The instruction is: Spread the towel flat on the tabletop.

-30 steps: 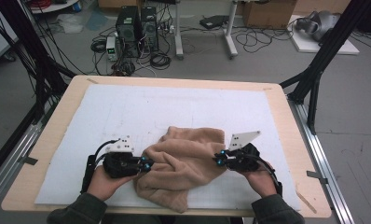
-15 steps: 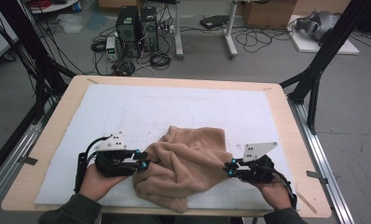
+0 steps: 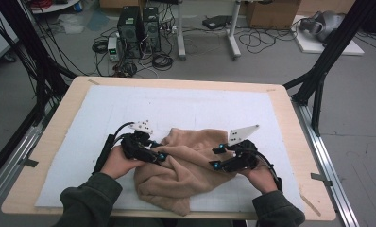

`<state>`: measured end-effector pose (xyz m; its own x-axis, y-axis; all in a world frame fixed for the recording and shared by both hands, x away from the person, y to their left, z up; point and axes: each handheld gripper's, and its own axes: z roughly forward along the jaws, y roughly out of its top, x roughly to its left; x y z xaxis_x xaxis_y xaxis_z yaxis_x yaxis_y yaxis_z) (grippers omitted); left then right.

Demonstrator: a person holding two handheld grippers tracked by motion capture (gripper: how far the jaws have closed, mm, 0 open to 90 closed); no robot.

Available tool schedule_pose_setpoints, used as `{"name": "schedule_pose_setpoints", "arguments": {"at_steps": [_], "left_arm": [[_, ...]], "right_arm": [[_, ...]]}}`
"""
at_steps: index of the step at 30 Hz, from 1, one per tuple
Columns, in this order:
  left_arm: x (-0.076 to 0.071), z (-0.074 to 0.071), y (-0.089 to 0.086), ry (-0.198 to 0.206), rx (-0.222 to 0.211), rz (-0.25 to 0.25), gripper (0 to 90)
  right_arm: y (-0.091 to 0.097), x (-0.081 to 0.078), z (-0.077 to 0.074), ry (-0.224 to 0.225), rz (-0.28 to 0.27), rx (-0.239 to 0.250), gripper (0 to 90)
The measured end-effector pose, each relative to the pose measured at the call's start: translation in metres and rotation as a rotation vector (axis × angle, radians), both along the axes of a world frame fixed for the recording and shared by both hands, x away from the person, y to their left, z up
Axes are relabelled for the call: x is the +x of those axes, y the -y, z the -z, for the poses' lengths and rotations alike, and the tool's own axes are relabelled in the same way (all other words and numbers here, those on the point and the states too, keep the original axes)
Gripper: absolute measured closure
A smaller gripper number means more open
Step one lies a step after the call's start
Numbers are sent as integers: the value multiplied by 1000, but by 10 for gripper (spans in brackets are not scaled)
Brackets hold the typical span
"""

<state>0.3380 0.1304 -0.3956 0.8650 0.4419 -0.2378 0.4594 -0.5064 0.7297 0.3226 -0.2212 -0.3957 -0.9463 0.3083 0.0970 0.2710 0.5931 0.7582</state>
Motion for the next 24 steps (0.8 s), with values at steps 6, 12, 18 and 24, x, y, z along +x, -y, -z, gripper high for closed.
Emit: {"name": "schedule_pose_setpoints", "arguments": {"at_steps": [6, 12, 18, 24], "left_arm": [[-3, -1, -9, 53, 22, -58, 787], [-13, -49, -29, 233, -57, -224, 793], [-37, -64, -37, 272, 22, -202, 793], [-64, -13, -37, 187, 87, -147, 789]], "right_arm": [[-9, 7, 7, 12, -21, -69, 840], [-15, 15, -34, 86, 19, 54, 844], [-35, 5, -62, 152, -52, -3, 842], [-39, -16, -28, 73, -110, -60, 841]]}}
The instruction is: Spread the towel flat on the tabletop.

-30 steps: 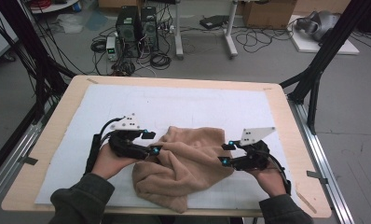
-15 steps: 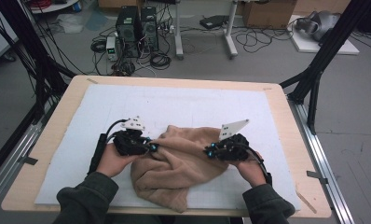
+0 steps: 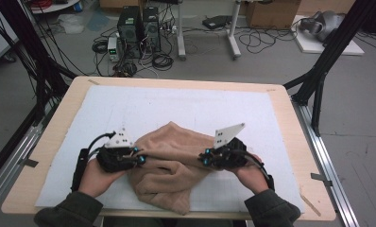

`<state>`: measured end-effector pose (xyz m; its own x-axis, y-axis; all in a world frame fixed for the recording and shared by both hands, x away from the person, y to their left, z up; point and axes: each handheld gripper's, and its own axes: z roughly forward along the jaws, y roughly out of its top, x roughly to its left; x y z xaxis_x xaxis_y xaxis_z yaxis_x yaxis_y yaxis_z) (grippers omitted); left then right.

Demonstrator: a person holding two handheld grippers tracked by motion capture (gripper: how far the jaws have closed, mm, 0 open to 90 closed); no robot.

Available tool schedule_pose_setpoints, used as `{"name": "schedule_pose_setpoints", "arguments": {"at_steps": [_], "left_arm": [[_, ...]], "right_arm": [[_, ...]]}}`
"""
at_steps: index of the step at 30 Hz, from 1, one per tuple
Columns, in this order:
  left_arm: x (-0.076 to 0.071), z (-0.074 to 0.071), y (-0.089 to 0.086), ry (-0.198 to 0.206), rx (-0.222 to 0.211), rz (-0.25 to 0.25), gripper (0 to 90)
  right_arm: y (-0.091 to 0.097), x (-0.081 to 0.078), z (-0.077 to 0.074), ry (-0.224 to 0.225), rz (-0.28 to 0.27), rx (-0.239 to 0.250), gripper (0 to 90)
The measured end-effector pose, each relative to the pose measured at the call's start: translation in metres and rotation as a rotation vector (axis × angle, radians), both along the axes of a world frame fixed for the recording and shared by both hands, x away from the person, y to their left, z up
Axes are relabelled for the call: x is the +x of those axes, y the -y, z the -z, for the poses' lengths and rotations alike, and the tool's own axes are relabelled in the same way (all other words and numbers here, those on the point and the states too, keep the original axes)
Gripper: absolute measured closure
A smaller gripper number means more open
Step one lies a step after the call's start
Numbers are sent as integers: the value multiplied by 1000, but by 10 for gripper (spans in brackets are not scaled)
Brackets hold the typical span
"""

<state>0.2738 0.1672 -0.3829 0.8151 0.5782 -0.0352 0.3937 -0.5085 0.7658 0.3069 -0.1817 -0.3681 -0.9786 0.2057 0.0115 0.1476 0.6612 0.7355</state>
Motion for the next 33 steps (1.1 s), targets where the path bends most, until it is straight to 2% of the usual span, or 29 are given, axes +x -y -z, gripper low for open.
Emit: {"name": "schedule_pose_setpoints", "arguments": {"at_steps": [2, 4, 5, 8, 11, 12, 15, 19, 20, 23, 25, 26, 27, 28, 31, 33], "left_arm": [[-3, 12, 0, -28, -7, 7, 788], [-5, 24, 1, -57, -11, 10, 788], [-4, 28, 2, -73, 6, 16, 788], [-5, 32, 5, -81, -12, 24, 782], [-4, 24, -2, -68, -41, 21, 732], [-4, 20, -4, -60, -46, 21, 704], [-2, 3, -14, -29, -84, 12, 619], [9, -15, -24, 25, -113, -9, 567], [13, -18, -26, 36, -125, -19, 550], [27, -17, -29, 50, -152, -32, 522], [38, -10, -28, 74, -115, -63, 498], [43, -5, -27, 66, -88, -74, 480], [51, 2, -24, 48, -50, -77, 478], [55, 6, -22, 33, -33, -83, 477], [69, 22, -16, -9, 26, -94, 477], [78, 33, -14, -53, 36, -106, 482]], "right_arm": [[-1, -8, 14, -25, -13, -26, 841], [-1, -17, 25, -56, -28, -19, 841], [-1, -19, 28, -58, -30, -17, 841], [-1, -25, 34, -71, -35, -33, 837], [2, -22, 31, -85, -31, -15, 776], [4, -22, 26, -87, -27, -2, 722], [13, -17, 9, -48, 4, 44, 648], [31, -7, -10, -3, 89, 96, 586], [35, -3, -12, 14, 122, 89, 580], [43, 16, -3, 6, 207, 64, 552], [45, 27, 9, -23, 249, 47, 534], [45, 32, 16, -31, 267, 40, 527], [45, 35, 21, -49, 282, 39, 526], [44, 38, 29, -63, 288, 36, 524], [39, 41, 45, -71, 312, -20, 516], [39, 44, 55, -80, 331, -52, 515]]}}
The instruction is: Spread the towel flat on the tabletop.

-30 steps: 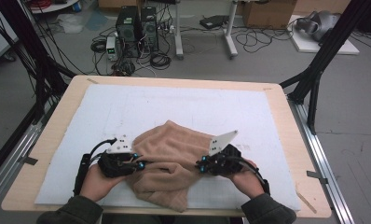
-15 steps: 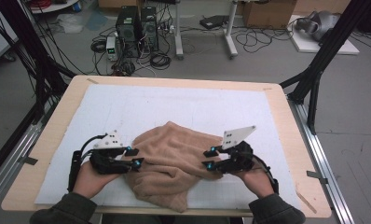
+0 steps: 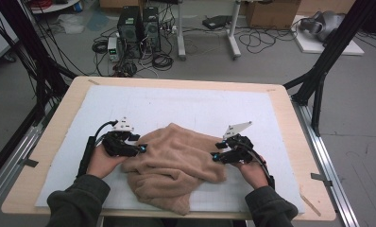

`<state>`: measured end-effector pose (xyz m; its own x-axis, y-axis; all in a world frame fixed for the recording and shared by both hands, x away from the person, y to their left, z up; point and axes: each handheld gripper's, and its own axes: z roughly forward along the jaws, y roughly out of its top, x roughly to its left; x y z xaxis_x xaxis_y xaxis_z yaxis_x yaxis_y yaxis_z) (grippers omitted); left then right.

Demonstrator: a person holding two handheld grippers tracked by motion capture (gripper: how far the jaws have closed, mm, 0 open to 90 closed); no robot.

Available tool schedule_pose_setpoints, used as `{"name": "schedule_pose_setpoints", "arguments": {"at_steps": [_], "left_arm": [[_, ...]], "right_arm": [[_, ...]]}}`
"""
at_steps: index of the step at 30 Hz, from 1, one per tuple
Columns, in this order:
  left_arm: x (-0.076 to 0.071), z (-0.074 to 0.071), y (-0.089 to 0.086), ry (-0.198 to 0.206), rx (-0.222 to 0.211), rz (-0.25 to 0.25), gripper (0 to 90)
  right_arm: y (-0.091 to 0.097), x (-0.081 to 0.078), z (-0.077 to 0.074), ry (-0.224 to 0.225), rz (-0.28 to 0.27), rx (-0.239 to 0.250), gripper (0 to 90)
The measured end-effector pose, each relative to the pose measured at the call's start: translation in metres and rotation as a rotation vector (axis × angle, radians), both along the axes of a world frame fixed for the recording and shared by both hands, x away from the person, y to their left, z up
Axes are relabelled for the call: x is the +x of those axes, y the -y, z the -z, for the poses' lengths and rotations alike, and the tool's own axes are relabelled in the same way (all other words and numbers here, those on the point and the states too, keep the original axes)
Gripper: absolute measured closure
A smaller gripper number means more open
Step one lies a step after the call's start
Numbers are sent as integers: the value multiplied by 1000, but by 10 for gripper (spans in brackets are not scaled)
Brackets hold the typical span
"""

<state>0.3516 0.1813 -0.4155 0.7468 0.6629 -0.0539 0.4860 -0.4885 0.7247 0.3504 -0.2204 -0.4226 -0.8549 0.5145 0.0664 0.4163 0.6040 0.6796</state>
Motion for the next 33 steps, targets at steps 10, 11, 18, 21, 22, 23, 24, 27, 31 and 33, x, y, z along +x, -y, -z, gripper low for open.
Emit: {"name": "schedule_pose_setpoints", "arguments": {"at_steps": [10, 11, 18, 21, 22, 23, 24, 27, 31, 33], "left_arm": [[0, 19, 12, -7, 68, 1, 730], [0, 19, 12, -4, 77, 1, 770], [-10, 8, 8, 17, 67, -7, 841], [-18, -4, 3, 49, 27, -17, 843], [-20, -8, 1, 60, 16, -20, 843], [-22, -11, -1, 70, 9, -23, 844], [-24, -14, -3, 84, -8, -36, 844], [-25, -22, -8, 131, -63, -121, 846], [-3, -40, -2, 222, -77, -207, 848], [19, -57, 3, 272, -91, -232, 847]], "right_arm": [[-7, 5, 11, -21, -7, -61, 742], [-7, 5, 11, -22, -20, -56, 804], [-5, 4, 4, -9, -51, -41, 853], [-1, 4, -6, -3, -55, -19, 853], [0, 5, -9, -5, -61, -20, 852], [0, 6, -12, -4, -66, -21, 852], [0, 6, -15, 2, -69, -26, 853], [1, 15, -23, 5, -70, -16, 853], [-3, 42, -48, 63, -50, -57, 858], [-3, 58, -70, 116, -19, -62, 859]]}}
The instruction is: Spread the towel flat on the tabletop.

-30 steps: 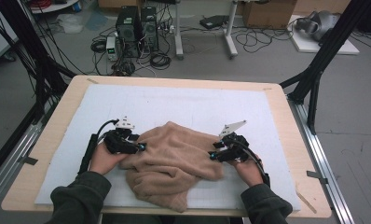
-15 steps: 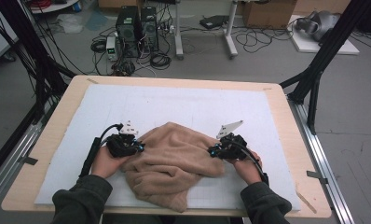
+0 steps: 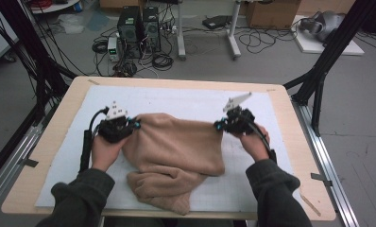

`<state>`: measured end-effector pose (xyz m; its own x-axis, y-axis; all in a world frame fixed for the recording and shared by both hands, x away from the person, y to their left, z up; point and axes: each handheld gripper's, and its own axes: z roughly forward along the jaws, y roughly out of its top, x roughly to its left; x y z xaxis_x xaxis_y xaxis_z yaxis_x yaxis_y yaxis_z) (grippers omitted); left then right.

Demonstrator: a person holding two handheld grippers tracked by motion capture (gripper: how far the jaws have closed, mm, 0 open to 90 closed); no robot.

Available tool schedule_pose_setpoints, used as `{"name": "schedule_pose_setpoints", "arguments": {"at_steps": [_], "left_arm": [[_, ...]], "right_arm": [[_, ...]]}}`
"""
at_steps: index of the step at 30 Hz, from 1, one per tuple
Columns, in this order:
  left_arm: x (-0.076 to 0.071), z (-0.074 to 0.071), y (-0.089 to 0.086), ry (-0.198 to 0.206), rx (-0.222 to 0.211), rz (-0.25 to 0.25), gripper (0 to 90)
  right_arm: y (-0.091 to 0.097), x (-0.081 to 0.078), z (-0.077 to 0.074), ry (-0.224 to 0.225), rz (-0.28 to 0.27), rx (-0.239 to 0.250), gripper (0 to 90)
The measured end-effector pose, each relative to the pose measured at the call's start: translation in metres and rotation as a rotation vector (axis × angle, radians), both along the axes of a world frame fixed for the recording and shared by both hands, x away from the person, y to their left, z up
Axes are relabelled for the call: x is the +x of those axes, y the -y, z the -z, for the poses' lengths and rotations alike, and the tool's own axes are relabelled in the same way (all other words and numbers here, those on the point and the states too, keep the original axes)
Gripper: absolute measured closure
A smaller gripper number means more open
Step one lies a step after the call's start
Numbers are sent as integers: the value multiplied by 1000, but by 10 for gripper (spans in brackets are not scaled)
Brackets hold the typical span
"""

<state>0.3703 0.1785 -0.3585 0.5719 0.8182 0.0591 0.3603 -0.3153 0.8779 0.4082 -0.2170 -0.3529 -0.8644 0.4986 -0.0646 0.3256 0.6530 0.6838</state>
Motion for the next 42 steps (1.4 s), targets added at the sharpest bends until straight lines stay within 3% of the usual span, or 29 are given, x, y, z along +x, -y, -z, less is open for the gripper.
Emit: {"name": "schedule_pose_setpoints", "arguments": {"at_steps": [2, 3, 5, 6, 7, 8, 9, 10, 12, 16, 17, 21, 27, 29, 30, 36, 39, 42], "left_arm": [[30, -17, 5, 52, 6, -46, 822], [46, -22, 7, 56, 13, -77, 753], [70, -24, 5, -43, -19, -111, 524], [74, -22, 4, -69, -44, -97, 515], [73, -19, 3, -80, -39, -80, 522], [69, -13, 4, -82, -15, -54, 517], [66, -9, 3, -84, 3, -40, 511], [62, -3, 2, -95, 3, -30, 509], [53, 8, -2, -134, -10, -1, 497], [25, 25, -7, -157, 9, 54, 499], [18, 27, -8, -159, 15, 62, 500], [-16, 35, -14, -155, -28, 109, 496], [-67, 45, -15, -137, -9, 189, 501], [-74, 50, -15, -154, -9, 214, 520], [-77, 55, -15, -168, 11, 222, 535], [-80, 76, -11, -253, 65, 279, 624], [-83, 83, -9, -270, 85, 298, 592], [-86, 85, -9, -251, 77, 287, 595]], "right_arm": [[1, 25, -30, 101, 74, -12, 856], [3, 34, -37, 125, 105, 0, 838], [8, 55, -44, 151, 220, 49, 566], [11, 62, -43, 108, 245, 81, 564], [13, 64, -39, 94, 235, 106, 563], [12, 63, -34, 85, 220, 101, 557], [9, 59, -27, 62, 201, 62, 551], [7, 56, -22, 73, 189, 46, 550], [6, 47, -11, 49, 157, 63, 544], [5, 22, 1, 19, 103, 77, 526], [6, 15, 2, 13, 96, 86, 525], [8, -15, 5, 14, 46, 128, 501], [6, -62, 14, 14, -40, 153, 481], [6, -72, 22, -2, -58, 157, 478], [5, -76, 28, -15, -70, 160, 476], [-4, -95, 58, -67, -115, 106, 475], [-7, -96, 68, -90, -129, 90, 475], [-9, -94, 73, -96, -120, 64, 471]]}}
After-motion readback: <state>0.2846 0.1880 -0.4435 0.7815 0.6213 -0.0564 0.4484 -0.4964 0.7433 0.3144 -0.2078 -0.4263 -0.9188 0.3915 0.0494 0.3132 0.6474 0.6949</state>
